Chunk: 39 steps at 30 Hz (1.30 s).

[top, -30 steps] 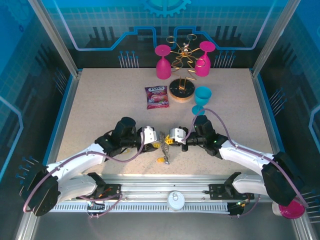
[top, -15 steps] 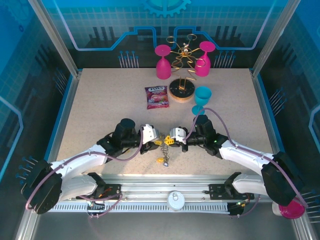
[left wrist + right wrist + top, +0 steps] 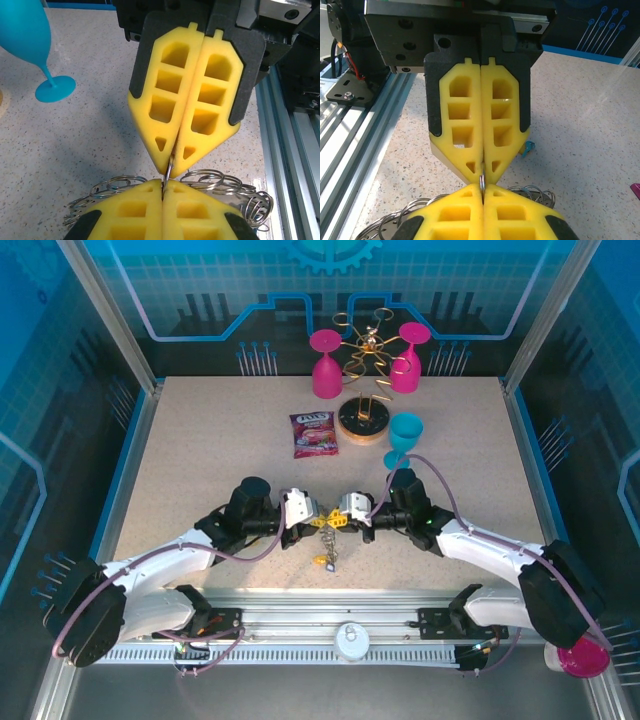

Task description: Put the keys on the keyring

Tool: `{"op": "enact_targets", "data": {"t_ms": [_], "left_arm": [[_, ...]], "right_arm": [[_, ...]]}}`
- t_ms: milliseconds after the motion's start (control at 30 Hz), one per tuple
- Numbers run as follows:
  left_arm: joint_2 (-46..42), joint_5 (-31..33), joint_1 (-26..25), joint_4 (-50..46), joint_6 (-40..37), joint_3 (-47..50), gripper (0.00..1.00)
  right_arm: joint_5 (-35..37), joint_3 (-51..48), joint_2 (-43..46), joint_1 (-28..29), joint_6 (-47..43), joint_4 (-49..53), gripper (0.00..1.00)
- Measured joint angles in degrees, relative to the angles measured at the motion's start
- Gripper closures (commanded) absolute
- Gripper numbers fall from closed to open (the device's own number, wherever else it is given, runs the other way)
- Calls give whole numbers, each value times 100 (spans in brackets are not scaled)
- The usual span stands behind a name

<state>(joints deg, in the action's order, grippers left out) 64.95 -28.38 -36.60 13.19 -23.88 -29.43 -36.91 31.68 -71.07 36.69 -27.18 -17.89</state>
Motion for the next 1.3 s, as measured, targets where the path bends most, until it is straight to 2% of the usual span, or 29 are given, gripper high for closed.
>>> {"op": "enact_targets", "data": {"t_ms": [67,133,400,667,1033,1300], "left_arm": [[-2,13,0,0,-7,0,100],[-17,81,0,-66,-46,0,100],[-94,474,-2,-1123,-549,-501,100],[-92,551,-31,-1779,-944,-903,100],[4,544,-44,-1961,-1071,-955,100],[4,501,-44,-2002,-1075,-975,100]], "right_arm": [[50,0,2,0,-9,4,79],[214,0,35,2,-125,79,78],[868,129,249,85,-682,931,77],[990,219,247,243,-734,903,76],[896,223,94,348,-627,632,76],[798,262,22,387,-553,455,82]]}}
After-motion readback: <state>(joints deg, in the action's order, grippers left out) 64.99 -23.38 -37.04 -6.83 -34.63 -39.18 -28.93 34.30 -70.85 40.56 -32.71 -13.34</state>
